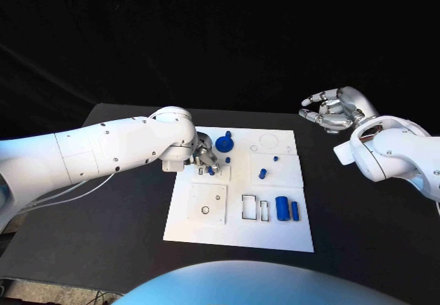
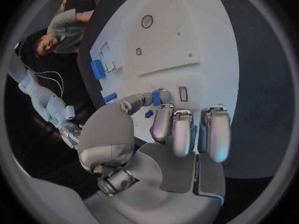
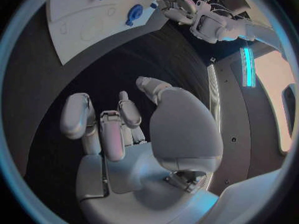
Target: Assemble the parts on the task board
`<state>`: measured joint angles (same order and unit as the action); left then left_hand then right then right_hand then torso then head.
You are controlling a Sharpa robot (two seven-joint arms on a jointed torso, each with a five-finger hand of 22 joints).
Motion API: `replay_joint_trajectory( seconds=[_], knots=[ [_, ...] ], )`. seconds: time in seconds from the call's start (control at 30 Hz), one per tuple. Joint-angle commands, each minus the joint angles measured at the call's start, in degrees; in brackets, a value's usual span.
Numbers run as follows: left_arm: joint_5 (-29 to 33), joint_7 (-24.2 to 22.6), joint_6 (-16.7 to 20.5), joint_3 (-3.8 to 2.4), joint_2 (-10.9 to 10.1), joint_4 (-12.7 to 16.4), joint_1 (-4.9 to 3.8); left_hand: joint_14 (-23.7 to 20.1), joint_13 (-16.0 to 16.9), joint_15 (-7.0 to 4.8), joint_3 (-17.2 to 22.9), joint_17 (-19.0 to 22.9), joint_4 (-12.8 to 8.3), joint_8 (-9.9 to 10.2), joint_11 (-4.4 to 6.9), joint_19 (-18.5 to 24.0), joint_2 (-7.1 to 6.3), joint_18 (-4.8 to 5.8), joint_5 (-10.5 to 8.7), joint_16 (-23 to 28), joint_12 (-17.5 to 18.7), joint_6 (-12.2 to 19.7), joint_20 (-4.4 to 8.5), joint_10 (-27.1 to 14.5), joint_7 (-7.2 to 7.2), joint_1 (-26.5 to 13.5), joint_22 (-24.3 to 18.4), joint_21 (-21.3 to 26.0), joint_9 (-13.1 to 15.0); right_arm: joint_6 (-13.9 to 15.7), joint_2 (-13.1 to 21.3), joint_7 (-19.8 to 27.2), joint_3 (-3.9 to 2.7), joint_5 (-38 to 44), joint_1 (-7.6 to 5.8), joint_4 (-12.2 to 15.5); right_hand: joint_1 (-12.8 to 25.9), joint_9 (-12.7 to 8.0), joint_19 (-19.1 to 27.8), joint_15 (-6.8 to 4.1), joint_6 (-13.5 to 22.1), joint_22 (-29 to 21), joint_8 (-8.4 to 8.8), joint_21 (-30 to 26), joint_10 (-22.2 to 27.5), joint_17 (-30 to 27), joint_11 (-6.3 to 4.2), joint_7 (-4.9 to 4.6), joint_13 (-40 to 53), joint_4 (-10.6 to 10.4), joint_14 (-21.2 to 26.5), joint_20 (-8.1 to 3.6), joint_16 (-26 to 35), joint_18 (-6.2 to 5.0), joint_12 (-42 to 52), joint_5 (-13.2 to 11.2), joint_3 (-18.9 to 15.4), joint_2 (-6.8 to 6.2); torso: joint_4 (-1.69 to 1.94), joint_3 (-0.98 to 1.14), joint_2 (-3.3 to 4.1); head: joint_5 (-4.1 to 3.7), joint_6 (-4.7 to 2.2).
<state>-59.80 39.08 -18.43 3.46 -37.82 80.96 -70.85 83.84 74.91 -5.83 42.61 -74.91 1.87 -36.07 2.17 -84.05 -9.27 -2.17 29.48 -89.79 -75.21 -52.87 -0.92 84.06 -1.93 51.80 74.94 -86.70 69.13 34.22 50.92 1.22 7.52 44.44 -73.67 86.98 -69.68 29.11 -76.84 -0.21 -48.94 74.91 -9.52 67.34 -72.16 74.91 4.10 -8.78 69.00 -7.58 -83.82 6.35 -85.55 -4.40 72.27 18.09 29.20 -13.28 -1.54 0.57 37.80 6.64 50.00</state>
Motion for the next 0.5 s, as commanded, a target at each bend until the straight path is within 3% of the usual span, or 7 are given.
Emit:
replay_joint_trajectory(
  seconds=[0.03,0.13,0.5],
  knots=[
    [-0.28,0.78,-2.73,0.67,0.2,-0.07,0.81,6.16,3.78,-0.41,2.71,-15.09,-3.17,0.19,0.52,-3.55,0.11,1.17,-0.28,-0.21,0.08,0.34,0.56,0.61,1.03,-0.82,12.57,-0.15,-0.1,0.05,0.02,0.32,-0.01,0.44,0.01,0.11,0.65,0.09,0.46,0.3,0.33,3.13,-0.34,-0.41,0.41,5.34,0.02,-0.06,-0.2,0.0,-3.14,-0.08,0.28,-0.96,0.1,0.23,0.35,-0.12,0.01,0.01,0.0,-0.03,0.0],
    [-0.4,0.78,-2.7,0.68,0.22,-0.09,0.81,6.16,3.77,-0.46,2.37,-15.09,-2.91,0.14,0.56,-3.58,-0.02,1.18,-0.64,-0.21,0.08,0.21,0.6,0.6,1.1,-1.16,12.61,-0.18,-0.19,0.08,0.02,0.33,-0.01,0.44,0.01,0.11,0.65,0.09,0.46,0.3,0.33,3.13,-0.34,-0.41,0.41,5.34,0.02,-0.06,-0.2,0.0,-3.14,-0.08,0.28,-0.96,0.1,0.23,0.35,-0.12,0.0,0.0,-0.03,-0.06,0.0],
    [-0.55,0.76,-2.73,0.69,0.26,-0.16,0.81,6.16,3.85,-0.63,0.58,-15.09,-0.92,-0.14,0.7,-3.67,-0.42,1.21,-5.98,-0.21,-0.12,-0.38,0.81,0.6,1.26,-3.06,12.72,-0.19,-0.79,0.18,0.08,0.34,-0.01,0.44,0.01,0.17,0.65,0.09,0.46,0.3,0.33,3.13,-0.34,-0.41,0.41,5.34,0.02,-0.06,-0.2,0.0,-3.14,-0.08,0.28,-0.96,0.1,0.23,0.35,-0.12,0.0,0.01,0.0,-0.18,0.0]
  ],
)
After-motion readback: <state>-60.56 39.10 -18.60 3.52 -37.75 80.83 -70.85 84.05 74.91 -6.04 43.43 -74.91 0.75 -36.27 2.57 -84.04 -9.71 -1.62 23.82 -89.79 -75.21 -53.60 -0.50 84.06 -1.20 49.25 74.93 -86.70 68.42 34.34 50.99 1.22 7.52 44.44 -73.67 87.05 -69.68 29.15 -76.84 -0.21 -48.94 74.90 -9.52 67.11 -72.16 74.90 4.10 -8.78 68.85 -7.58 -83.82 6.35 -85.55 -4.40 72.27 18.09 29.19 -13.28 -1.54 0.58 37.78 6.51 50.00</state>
